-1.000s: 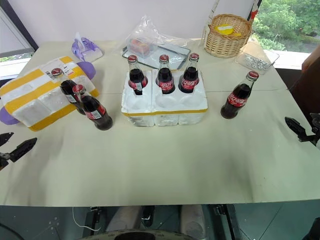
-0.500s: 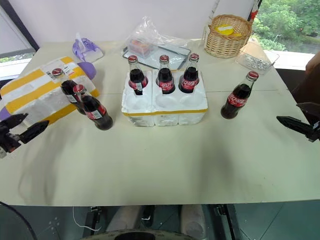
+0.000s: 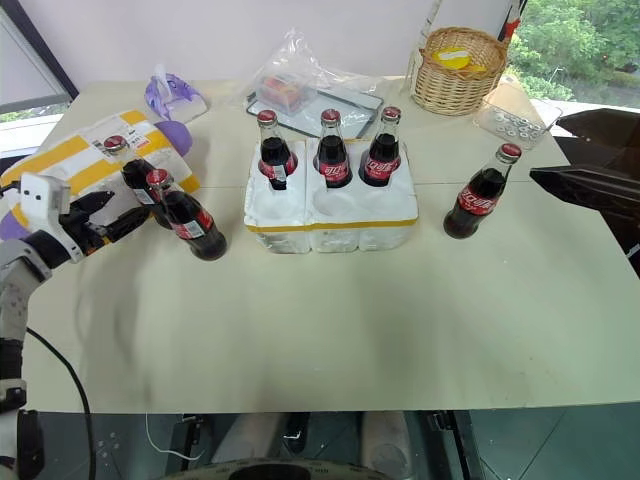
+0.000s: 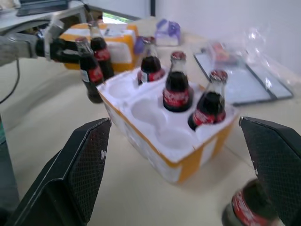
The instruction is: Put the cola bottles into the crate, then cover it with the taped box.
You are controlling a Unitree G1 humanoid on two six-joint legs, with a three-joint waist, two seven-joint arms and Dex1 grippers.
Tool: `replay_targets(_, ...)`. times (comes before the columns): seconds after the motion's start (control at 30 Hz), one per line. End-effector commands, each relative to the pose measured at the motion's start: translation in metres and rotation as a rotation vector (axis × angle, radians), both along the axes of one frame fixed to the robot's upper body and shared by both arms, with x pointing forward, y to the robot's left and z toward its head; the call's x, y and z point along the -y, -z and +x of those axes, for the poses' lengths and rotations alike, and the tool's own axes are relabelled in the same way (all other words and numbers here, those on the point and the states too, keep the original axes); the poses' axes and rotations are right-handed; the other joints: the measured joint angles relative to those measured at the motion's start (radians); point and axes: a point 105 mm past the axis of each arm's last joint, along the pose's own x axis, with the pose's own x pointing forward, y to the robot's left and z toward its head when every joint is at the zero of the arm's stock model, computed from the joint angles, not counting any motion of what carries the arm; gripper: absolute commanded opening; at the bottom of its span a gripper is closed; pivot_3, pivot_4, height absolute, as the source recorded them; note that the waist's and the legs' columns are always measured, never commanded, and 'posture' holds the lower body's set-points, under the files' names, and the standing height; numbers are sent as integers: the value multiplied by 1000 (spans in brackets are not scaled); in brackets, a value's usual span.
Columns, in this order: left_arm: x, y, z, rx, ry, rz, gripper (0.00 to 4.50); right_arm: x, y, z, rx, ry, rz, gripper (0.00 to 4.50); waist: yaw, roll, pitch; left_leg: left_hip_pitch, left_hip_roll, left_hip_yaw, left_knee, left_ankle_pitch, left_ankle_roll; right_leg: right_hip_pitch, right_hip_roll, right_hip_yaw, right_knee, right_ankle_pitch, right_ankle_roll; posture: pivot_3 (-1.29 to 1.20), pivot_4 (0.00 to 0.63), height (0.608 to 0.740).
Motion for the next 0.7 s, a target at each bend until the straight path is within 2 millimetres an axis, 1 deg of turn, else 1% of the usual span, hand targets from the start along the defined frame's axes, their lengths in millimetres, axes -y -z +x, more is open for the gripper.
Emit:
replay_targets(0.03,5,-10,6,45,29,21,4451,-7,-5,-7,49,-23,-19,4500,0,0,0,0,0,0,0,0,0,0,0,0,0,0,0,0,150,740)
replay_targets(0.23,9,-13,17,59,40,18,4451,-7,3,-4,37,-17,-13,4500,-2,0,0,0,0,0,1,0,0,0,0,0,1,1,1,0,150,740)
replay_targets(0.5,22,-17,37,71,75,2,4451,-11,10,-3,26,-34,0,4500,-1,0,0,0,0,0,3,1,1,0,0,0,3,1,2,0,150,740)
replay_targets(0.7,25,-14,43,69,79,-9,4451,-16,12,-2,27,-48,5,4500,-2,-1,0,0,-1,0,3,1,0,-1,0,0,6,2,3,0,150,740)
